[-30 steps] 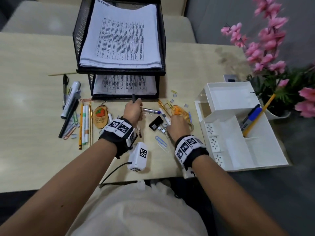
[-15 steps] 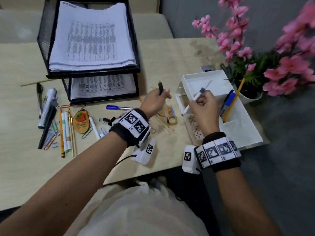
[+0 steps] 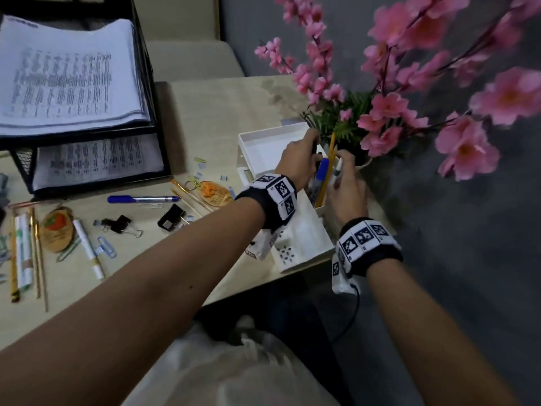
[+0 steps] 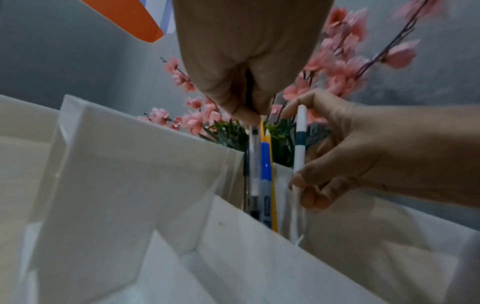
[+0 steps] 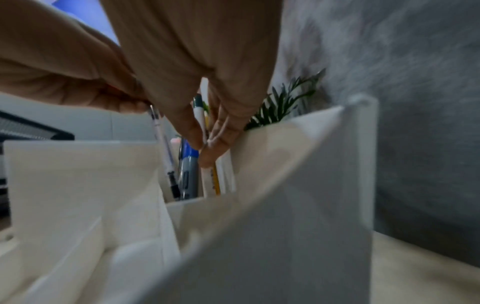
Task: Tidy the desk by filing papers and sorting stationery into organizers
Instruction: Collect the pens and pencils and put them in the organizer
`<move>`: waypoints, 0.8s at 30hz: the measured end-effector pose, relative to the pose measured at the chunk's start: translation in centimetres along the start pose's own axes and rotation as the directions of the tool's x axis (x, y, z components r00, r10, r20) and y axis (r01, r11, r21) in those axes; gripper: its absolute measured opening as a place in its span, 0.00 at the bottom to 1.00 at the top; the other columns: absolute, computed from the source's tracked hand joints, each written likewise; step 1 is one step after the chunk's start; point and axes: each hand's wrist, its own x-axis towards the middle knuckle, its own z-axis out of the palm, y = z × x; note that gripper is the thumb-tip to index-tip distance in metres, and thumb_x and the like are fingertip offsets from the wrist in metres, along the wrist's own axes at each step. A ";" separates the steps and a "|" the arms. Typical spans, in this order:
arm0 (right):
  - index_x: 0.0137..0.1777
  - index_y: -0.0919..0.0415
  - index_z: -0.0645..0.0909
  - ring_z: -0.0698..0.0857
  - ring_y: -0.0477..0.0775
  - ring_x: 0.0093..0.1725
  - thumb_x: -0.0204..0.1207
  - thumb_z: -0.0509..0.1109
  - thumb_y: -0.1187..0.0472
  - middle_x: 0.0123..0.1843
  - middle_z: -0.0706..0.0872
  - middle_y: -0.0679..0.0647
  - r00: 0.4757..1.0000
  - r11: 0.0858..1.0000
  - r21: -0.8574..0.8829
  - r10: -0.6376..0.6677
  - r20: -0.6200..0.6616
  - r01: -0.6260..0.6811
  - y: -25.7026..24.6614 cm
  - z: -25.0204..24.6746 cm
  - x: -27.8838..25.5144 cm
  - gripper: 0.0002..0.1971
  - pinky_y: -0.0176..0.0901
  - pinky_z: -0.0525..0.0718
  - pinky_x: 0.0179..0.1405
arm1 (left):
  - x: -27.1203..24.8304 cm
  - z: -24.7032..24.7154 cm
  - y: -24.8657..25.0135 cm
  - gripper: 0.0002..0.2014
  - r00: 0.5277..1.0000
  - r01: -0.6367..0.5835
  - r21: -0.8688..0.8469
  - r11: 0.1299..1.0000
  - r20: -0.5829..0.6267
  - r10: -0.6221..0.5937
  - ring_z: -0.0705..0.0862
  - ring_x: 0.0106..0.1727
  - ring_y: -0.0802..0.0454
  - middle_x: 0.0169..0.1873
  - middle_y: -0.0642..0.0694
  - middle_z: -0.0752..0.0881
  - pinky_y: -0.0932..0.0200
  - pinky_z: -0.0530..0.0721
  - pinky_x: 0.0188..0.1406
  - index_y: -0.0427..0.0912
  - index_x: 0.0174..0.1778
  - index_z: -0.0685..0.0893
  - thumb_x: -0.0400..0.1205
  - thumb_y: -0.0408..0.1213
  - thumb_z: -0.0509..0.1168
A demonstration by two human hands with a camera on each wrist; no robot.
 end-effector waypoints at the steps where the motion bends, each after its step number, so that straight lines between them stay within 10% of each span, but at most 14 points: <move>1: 0.73 0.46 0.62 0.83 0.66 0.43 0.79 0.56 0.68 0.41 0.80 0.63 0.999 1.000 -0.013 0.008 0.035 -0.008 0.4 0.3 0.0 0.26 0.53 0.81 0.42 | 0.0 0.5 -0.4 0.13 1.000 0.013 0.032 0.999 -0.003 -0.013 0.80 0.44 0.39 0.46 0.30 0.85 0.50 0.76 0.45 0.30 0.62 0.74 0.81 0.27 0.58; 5: 0.74 0.41 0.59 0.84 0.66 0.46 0.78 0.53 0.71 0.49 0.83 0.66 0.989 1.000 -0.004 0.006 0.148 -0.006 1.3 1.3 0.0 0.30 0.60 0.85 0.50 | -0.6 2.7 -1.8 0.16 0.995 0.068 0.235 0.970 0.058 -0.084 0.81 0.52 0.34 0.57 0.31 0.78 0.45 0.77 0.49 0.31 0.64 0.75 0.81 0.29 0.59; 9: 0.79 0.44 0.56 0.83 0.65 0.54 0.80 0.54 0.67 0.58 0.83 0.65 0.973 1.000 0.021 -0.009 0.229 0.004 1.3 0.9 -0.2 0.29 0.57 0.82 0.57 | -1.2 2.9 -1.5 0.30 0.988 0.073 0.425 0.902 0.094 -0.124 0.82 0.49 0.30 0.67 0.32 0.69 0.46 0.74 0.40 0.37 0.81 0.56 0.83 0.28 0.56; 15: 0.71 0.65 0.70 0.76 0.62 0.66 0.75 0.56 0.76 0.67 0.77 0.65 0.983 0.985 0.080 -0.144 -0.116 0.154 -3.3 2.6 -1.5 0.23 0.39 0.69 0.57 | -2.8 -3.2 -3.5 0.27 0.979 0.194 0.337 0.921 -0.123 -0.162 0.79 0.61 0.34 0.67 0.35 0.74 0.46 0.76 0.55 0.39 0.80 0.60 0.84 0.34 0.57; 19: 0.57 0.68 0.78 0.81 0.63 0.54 0.77 0.58 0.72 0.53 0.84 0.66 0.926 0.932 0.113 -0.357 0.123 0.344 -8.3 6.8 -3.5 0.12 0.44 0.74 0.49 | -6.1 -7.7 -8.3 0.12 0.796 0.476 -0.141 0.868 -0.351 -0.493 0.86 0.50 0.41 0.49 0.35 0.88 0.58 0.82 0.48 0.36 0.56 0.85 0.81 0.32 0.60; 21: 0.54 0.69 0.80 0.82 0.64 0.55 0.78 0.58 0.70 0.54 0.84 0.66 0.867 0.919 0.003 -0.372 0.332 0.393 -9.6 9.8 -4.2 0.11 0.47 0.77 0.50 | -8.3 -9.4 -10.9 0.10 0.676 0.538 -0.474 0.697 -0.251 -0.693 0.85 0.30 0.46 0.28 0.41 0.86 0.66 0.81 0.24 0.37 0.36 0.83 0.81 0.29 0.59; 24: 0.54 0.70 0.79 0.79 0.66 0.59 0.77 0.57 0.72 0.59 0.81 0.67 0.808 0.876 -0.181 -0.310 0.502 0.448 -10.6 13.1 -4.5 0.11 0.52 0.78 0.50 | -11.8 -11.2 -13.5 0.15 0.548 0.551 -0.747 0.372 -0.012 -0.836 0.72 0.11 0.60 0.21 0.45 0.72 0.72 0.68 0.13 0.40 0.30 0.71 0.84 0.26 0.52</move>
